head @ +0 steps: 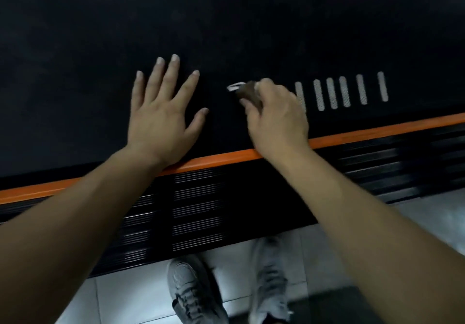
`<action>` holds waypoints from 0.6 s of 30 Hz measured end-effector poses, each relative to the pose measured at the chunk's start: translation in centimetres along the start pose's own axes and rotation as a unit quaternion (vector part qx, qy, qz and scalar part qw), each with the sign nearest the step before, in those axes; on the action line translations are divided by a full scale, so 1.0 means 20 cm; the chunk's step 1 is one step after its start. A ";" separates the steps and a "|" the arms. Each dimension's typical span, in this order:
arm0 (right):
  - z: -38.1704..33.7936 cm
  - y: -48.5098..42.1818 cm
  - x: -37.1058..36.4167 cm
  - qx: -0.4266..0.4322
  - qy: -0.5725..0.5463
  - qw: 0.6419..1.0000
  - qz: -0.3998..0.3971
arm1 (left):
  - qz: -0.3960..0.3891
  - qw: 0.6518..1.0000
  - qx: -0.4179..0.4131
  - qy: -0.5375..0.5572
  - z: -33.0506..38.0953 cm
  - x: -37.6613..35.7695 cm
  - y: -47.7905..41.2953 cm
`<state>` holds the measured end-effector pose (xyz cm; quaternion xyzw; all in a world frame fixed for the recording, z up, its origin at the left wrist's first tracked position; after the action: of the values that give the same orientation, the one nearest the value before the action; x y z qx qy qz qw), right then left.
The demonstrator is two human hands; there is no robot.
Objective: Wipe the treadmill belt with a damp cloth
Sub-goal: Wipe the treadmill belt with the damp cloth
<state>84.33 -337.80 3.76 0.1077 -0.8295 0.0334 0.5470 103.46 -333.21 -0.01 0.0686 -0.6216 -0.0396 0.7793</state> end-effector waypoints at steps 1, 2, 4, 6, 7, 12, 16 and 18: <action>0.05 -0.03 0.02 -0.005 0.016 1.000 0.004 | 0.002 1.000 0.001 0.003 -0.01 0.00 0.00; 0.13 -0.08 0.06 -0.031 0.035 0.999 0.012 | 0.002 1.000 -0.002 0.005 0.00 0.00 0.00; 0.32 -0.16 0.16 -0.129 0.044 0.989 0.062 | -0.001 1.000 -0.012 0.011 0.00 0.00 -0.01; 0.34 -0.22 0.17 -0.193 0.031 0.975 0.108 | 0.008 1.000 -0.021 0.005 -0.01 0.00 -0.01; 0.25 -0.22 0.12 -0.180 0.035 0.978 0.103 | 0.009 0.999 -0.032 -0.007 -0.03 0.01 0.00; -0.20 -0.11 -0.12 0.101 0.036 0.994 -0.005 | -0.005 0.997 -0.047 -0.065 -0.29 0.05 0.04; -0.05 -0.40 -0.02 -0.074 0.033 0.995 0.056 | -0.017 0.996 -0.045 -0.072 -0.45 0.07 0.11; -0.16 -0.37 -0.07 -0.056 0.032 0.996 0.068 | -0.013 0.996 -0.052 -0.074 -0.46 0.06 0.12</action>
<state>89.32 -344.21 3.32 0.0193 -0.8175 0.0273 0.5749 112.68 -330.56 -0.46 0.0328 -0.6734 -0.0875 0.7334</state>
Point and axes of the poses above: each hand's wrist, its own y-axis away from the middle knuckle, its own x-axis out of the back of the hand, z = x × y, the point moved 5 cm from there along -y, towards the middle knuckle, and after that the axes turned 3 degrees about -y, right-handed, at the moved point
